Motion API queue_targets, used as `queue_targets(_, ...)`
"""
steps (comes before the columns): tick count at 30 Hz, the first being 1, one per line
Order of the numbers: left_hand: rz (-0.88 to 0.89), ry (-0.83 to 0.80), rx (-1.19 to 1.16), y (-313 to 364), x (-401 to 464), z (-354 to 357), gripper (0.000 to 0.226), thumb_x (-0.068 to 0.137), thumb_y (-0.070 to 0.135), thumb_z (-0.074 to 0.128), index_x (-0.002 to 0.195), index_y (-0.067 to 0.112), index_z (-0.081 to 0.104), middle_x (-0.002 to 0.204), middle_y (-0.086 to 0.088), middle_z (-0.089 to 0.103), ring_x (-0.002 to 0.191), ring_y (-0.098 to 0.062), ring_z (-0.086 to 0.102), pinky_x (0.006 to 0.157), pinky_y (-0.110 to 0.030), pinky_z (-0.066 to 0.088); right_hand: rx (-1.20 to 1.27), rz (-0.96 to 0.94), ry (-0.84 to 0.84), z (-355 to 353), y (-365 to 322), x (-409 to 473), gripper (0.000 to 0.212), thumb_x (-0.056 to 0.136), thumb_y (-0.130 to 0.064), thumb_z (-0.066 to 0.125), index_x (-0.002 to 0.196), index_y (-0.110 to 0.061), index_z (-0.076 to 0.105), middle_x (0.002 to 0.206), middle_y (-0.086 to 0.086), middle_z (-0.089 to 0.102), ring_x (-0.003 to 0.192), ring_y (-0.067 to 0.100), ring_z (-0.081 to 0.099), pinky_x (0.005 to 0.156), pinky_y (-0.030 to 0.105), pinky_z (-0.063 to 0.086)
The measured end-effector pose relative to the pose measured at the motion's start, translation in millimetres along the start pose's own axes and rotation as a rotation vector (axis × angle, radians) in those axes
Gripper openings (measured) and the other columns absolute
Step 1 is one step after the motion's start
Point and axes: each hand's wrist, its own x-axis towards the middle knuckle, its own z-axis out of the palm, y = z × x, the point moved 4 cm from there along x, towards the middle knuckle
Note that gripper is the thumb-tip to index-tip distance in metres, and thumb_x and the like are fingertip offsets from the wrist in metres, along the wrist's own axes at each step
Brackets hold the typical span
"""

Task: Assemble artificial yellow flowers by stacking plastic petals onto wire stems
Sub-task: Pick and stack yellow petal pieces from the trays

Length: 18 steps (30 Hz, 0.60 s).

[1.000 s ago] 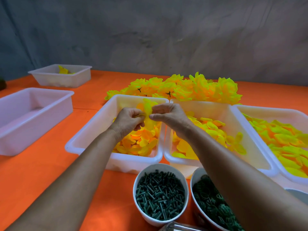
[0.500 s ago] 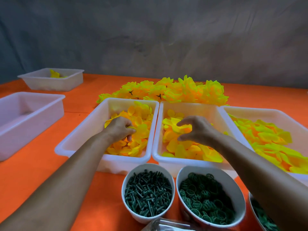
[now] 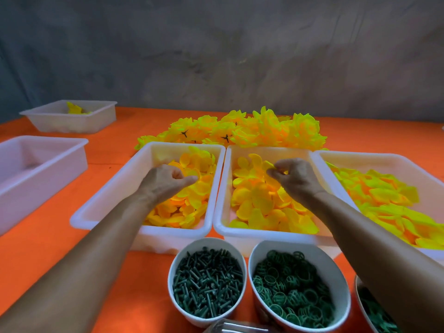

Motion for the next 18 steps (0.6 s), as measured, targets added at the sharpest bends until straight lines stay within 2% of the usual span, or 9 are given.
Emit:
queue_targets(2, 0.014, 0.061, 0.039, 4.4, 0.1, -6.1, 0.038, 0.082, 0.048, 0.066, 0.061, 0.017, 0.057, 0.060, 0.001, 0.053, 0.060, -0.018, 0.049, 0.055, -0.030, 0.036, 0.153, 0.054, 0.072, -8.0, 8.5, -5.3, 0.018, 0.084, -0.015, 0.069, 0.076, 0.001, 0.071, 0.066, 0.021, 0.054, 0.065, 0.019, 0.043, 0.058, 0.033, 0.026)
queue_targets(5, 0.081, 0.170, 0.141, 22.8, 0.8, -15.7, 0.030, 0.082, 0.047, 0.066, 0.073, 0.018, 0.064, 0.078, -0.002, 0.063, 0.077, -0.022, 0.058, 0.070, -0.033, 0.045, 0.301, 0.093, 0.102, -7.3, 15.7, -13.1, 0.016, 0.080, -0.014, 0.072, 0.068, -0.004, 0.069, 0.062, 0.008, 0.043, 0.058, 0.010, 0.035, 0.051, 0.026, 0.026)
queue_targets(7, 0.182, 0.255, 0.111, 47.8, 0.9, -18.7, 0.029, 0.082, 0.043, 0.067, 0.076, 0.015, 0.065, 0.076, -0.001, 0.061, 0.075, -0.022, 0.056, 0.069, -0.032, 0.043, 0.400, 0.110, 0.129, -5.5, 16.8, -12.9, 0.017, 0.077, -0.013, 0.075, 0.066, -0.003, 0.069, 0.062, 0.006, 0.042, 0.059, 0.010, 0.033, 0.052, 0.027, 0.027)
queue_targets(9, 0.291, 0.279, 0.014, 79.4, 0.0, -13.2, 0.028, 0.084, 0.037, 0.067, 0.077, 0.011, 0.068, 0.072, -0.001, 0.058, 0.070, -0.019, 0.052, 0.064, -0.029, 0.039, 0.461, 0.114, 0.162, -4.4, 15.8, -12.2, 0.025, 0.073, -0.013, 0.079, 0.055, -0.009, 0.062, 0.058, 0.003, 0.039, 0.059, 0.010, 0.032, 0.054, 0.027, 0.026)
queue_targets(11, 0.377, 0.225, -0.115, 109.0, -1.9, 1.6, 0.025, 0.085, 0.031, 0.068, 0.077, 0.007, 0.069, 0.068, 0.000, 0.058, 0.064, -0.014, 0.050, 0.061, -0.025, 0.035, 0.498, 0.118, 0.179, -3.9, 14.8, -12.4, 0.035, 0.068, -0.015, 0.083, 0.049, -0.011, 0.054, 0.055, -0.001, 0.034, 0.057, 0.010, 0.029, 0.053, 0.028, 0.024)
queue_targets(13, 0.415, 0.102, -0.258, 129.8, -4.6, 22.5, 0.023, 0.085, 0.027, 0.069, 0.081, 0.004, 0.070, 0.066, 0.000, 0.059, 0.059, -0.012, 0.051, 0.058, -0.023, 0.038, 0.512, 0.104, 0.180, -4.5, 14.7, -13.0, 0.043, 0.066, -0.018, 0.084, 0.049, -0.003, 0.048, 0.059, 0.004, 0.029, 0.061, 0.017, 0.025, 0.055, 0.030, 0.021)
queue_targets(16, 0.376, -0.075, -0.442, 137.4, -5.7, 51.6, 0.026, 0.086, 0.032, 0.066, 0.085, 0.007, 0.066, 0.063, -0.001, 0.062, 0.046, -0.009, 0.054, 0.044, -0.023, 0.043, 0.549, 0.062, 0.171, -4.1, 13.2, -13.3, 0.045, 0.065, -0.015, 0.085, 0.052, -0.002, 0.044, 0.064, 0.006, 0.026, 0.063, 0.021, 0.022, 0.056, 0.034, 0.018)
queue_targets(18, 0.306, -0.155, -0.508, 131.9, -3.2, 65.7, 0.033, 0.085, 0.040, 0.064, 0.095, 0.008, 0.064, 0.072, -0.007, 0.068, 0.047, -0.013, 0.057, 0.041, -0.023, 0.043, 0.557, 0.017, 0.144, -1.8, 8.8, -13.7, 0.048, 0.064, -0.012, 0.085, 0.050, -0.008, 0.039, 0.061, 0.004, 0.023, 0.060, 0.017, 0.020, 0.054, 0.031, 0.017)
